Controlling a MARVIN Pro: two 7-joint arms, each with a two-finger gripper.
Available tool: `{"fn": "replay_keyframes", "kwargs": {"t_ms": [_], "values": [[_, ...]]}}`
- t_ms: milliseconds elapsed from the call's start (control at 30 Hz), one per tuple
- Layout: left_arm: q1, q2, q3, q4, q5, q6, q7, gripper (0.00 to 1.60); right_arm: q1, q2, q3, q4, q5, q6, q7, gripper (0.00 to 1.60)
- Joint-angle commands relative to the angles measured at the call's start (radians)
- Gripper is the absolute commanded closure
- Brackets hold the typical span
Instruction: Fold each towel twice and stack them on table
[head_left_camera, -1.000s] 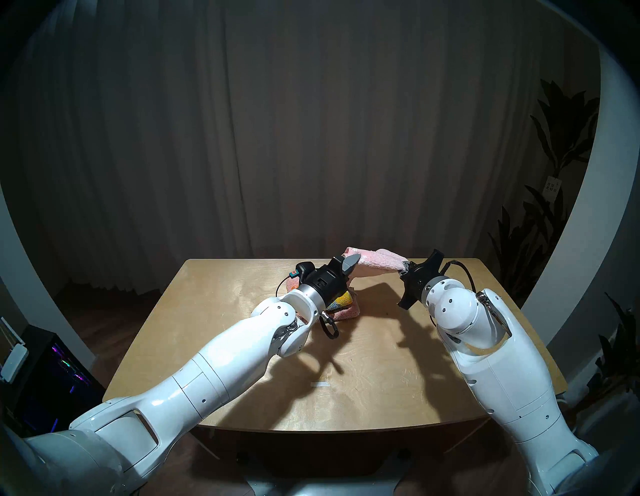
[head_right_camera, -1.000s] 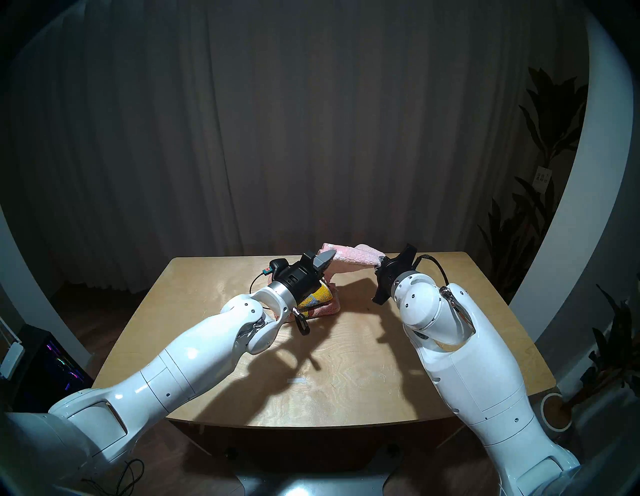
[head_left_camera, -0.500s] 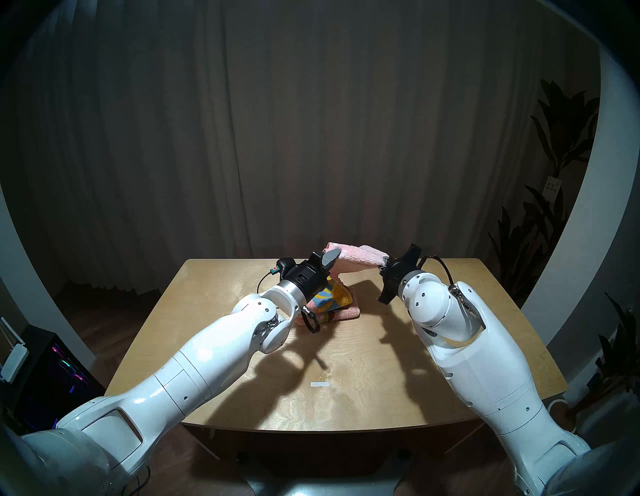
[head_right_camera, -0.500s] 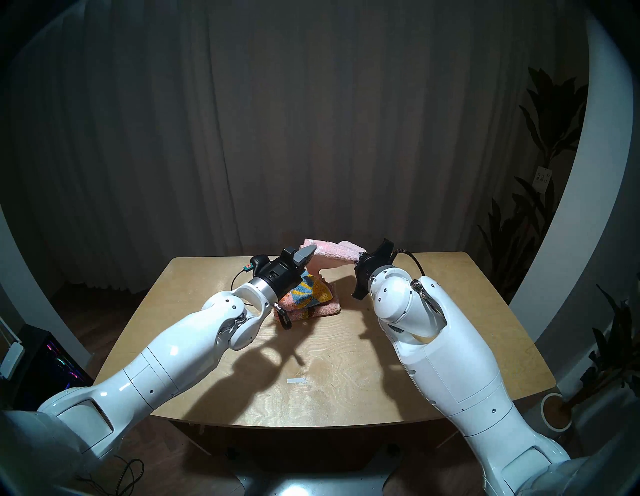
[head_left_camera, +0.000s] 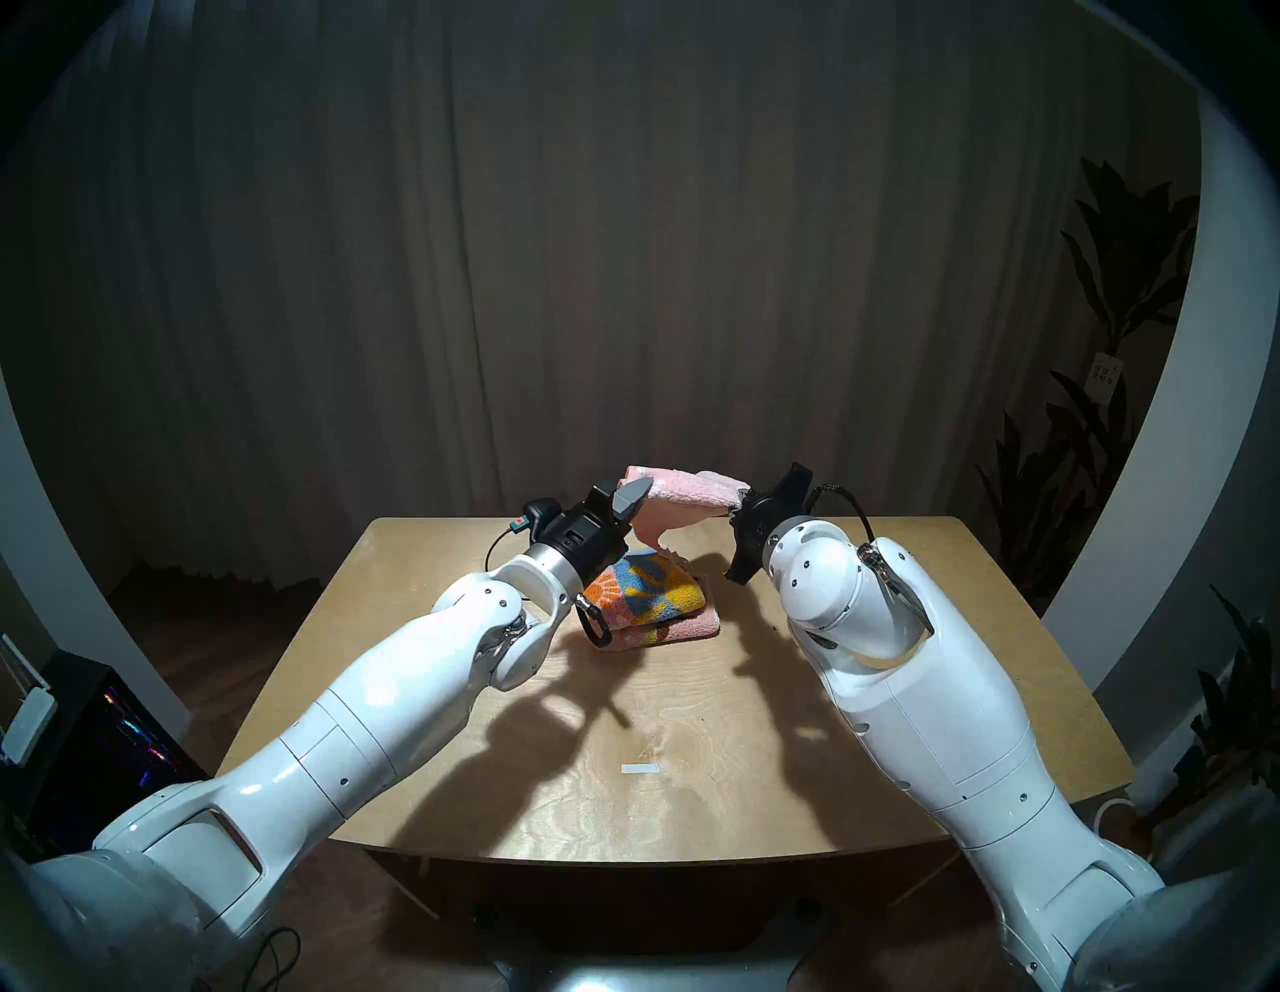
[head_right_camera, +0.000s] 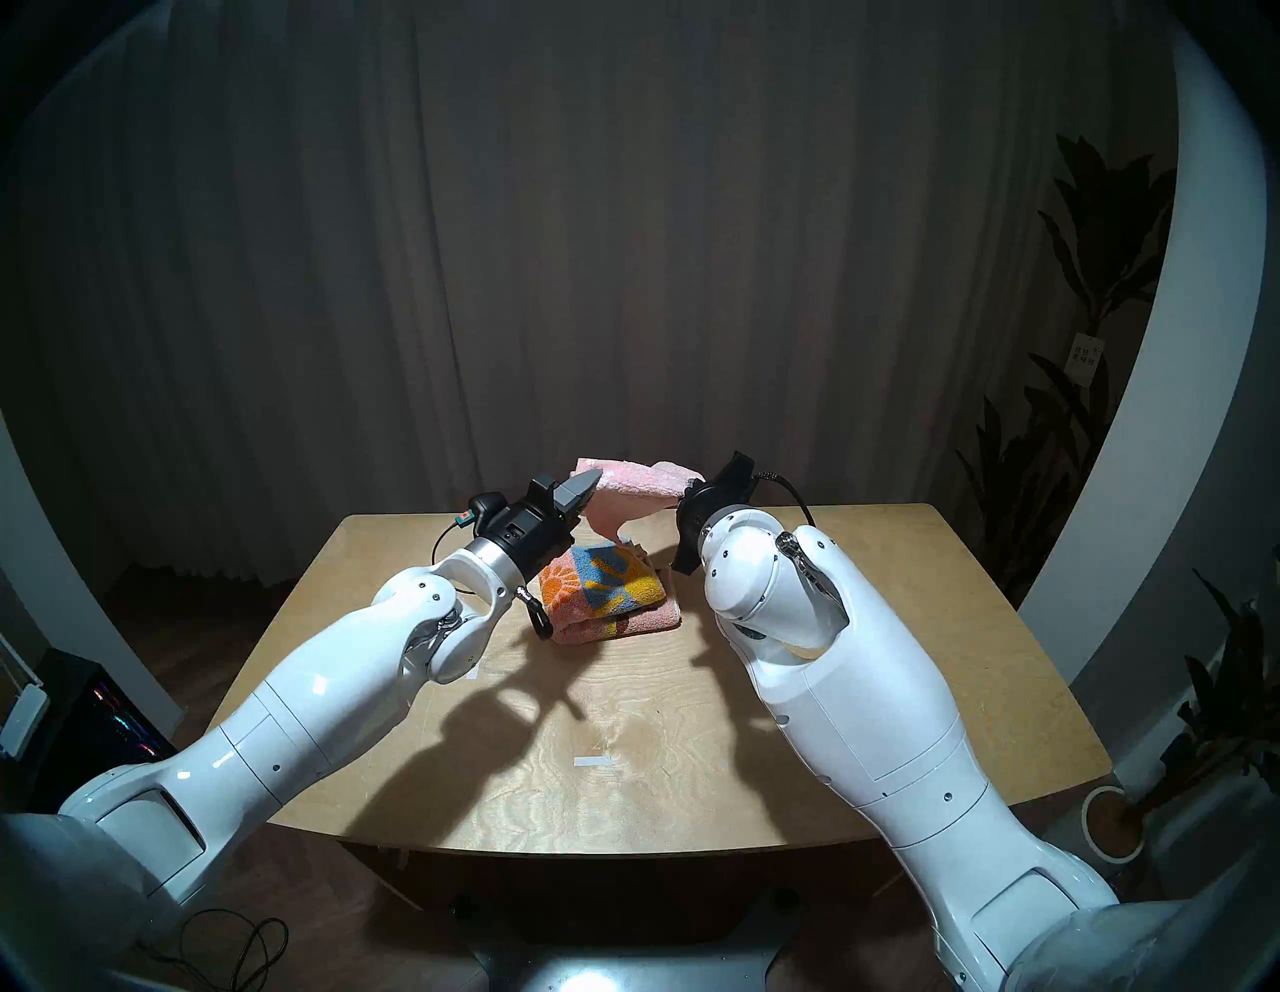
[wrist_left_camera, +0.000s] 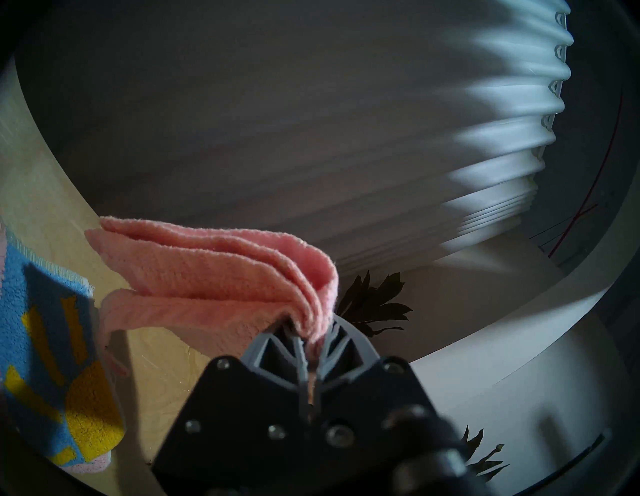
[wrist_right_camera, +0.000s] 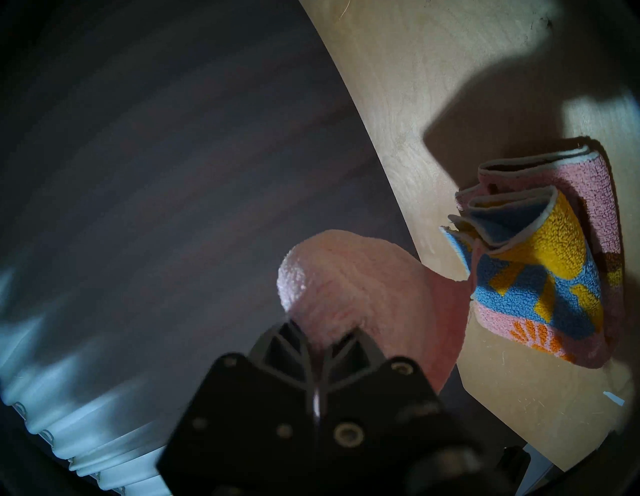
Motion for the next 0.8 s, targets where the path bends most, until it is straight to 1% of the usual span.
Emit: {"fn": "replay_keyframes", "kwargs": {"t_ms": [0,267,567,767], "values": [[-0.031,0.024,-0.028,0.002,0.002,0.014,-0.034,1.60,0.052,-0.030,-0.005,0.005,-0.022,-0.020,0.019,1.60],[-0.036,0.032,-0.038,0.026,-0.004,0.033,-0.052,1.60,0.061,-0.055,-0.037,0.018,-0.034,-0.045,0.025,1.60],[-0.061,0.043,-0.048,0.093,0.001,0.066,-0.088,1.60,0.101,-0.113,-0.075,0.095,-0.040,-0.058,0.044,1.60],[-0.074,0.043,-0.053,0.132,0.002,0.094,-0.115,1.60,0.121,-0.137,-0.095,0.137,-0.044,-0.066,0.055,1.60]]}}
